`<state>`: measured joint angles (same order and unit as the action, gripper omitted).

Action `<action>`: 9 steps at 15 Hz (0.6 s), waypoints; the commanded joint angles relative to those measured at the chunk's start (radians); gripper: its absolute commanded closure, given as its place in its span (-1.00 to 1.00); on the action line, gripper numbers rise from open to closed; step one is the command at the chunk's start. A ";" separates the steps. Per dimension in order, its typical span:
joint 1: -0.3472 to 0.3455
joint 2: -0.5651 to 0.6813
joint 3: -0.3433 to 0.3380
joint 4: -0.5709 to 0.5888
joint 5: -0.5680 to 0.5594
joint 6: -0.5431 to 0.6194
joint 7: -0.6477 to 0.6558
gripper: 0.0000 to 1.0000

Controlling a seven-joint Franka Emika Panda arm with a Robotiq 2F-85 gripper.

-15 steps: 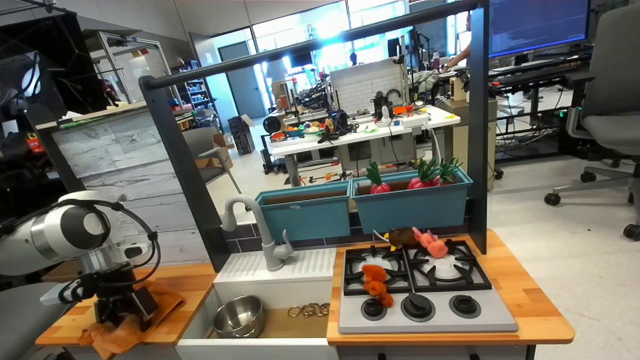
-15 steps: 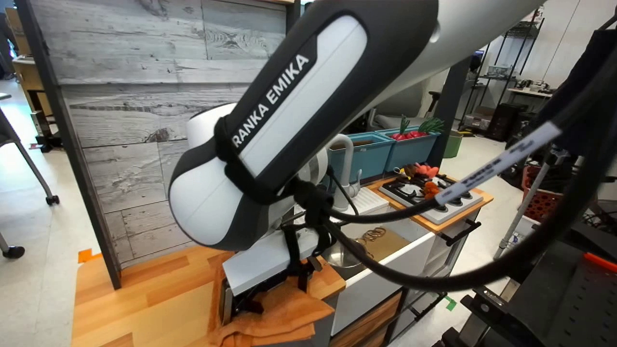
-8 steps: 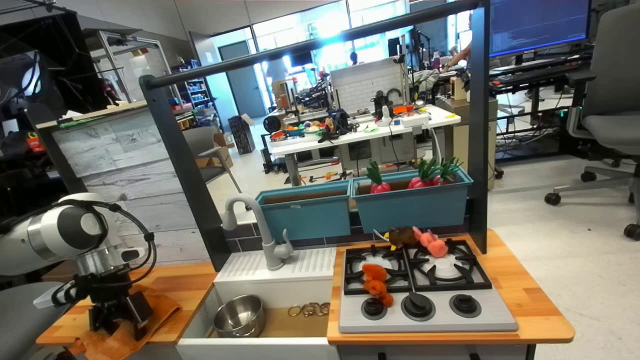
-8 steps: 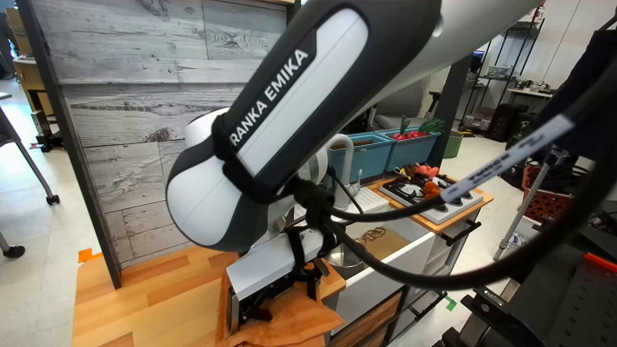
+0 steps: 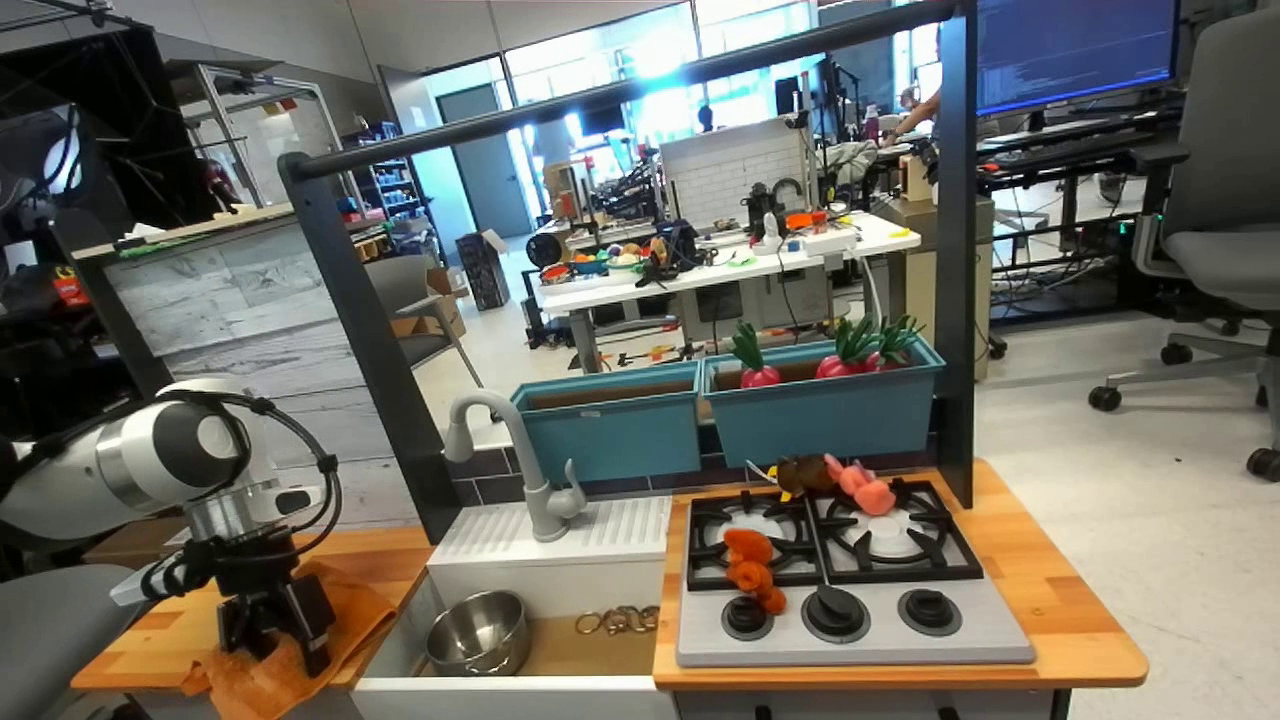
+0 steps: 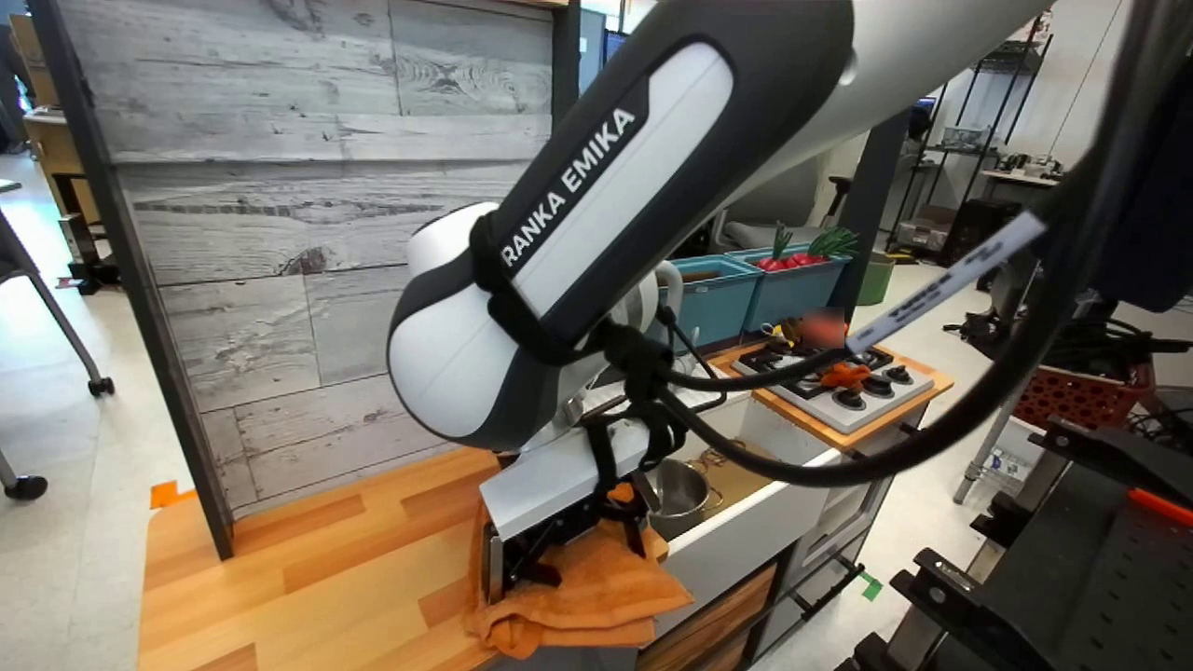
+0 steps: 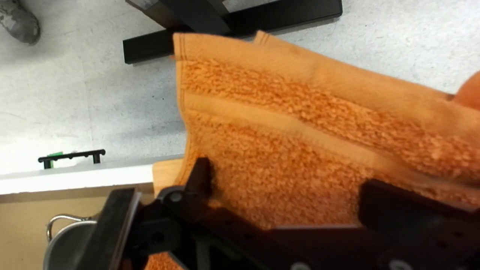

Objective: Wipe the left side of the counter with the orange towel, place the plush toys on the stove inside the silver pot in the sink

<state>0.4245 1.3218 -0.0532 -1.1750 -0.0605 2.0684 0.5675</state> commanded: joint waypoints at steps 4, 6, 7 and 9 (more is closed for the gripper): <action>0.136 0.070 0.015 0.054 -0.083 0.279 0.017 -1.00; 0.166 0.101 -0.009 0.089 -0.103 0.376 0.023 -1.00; 0.176 0.113 -0.026 0.099 -0.111 0.428 0.030 -1.00; 0.159 0.117 -0.053 0.090 -0.118 0.515 0.039 -1.00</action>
<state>0.6032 1.3646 -0.0705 -1.1383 -0.1622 2.4509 0.5919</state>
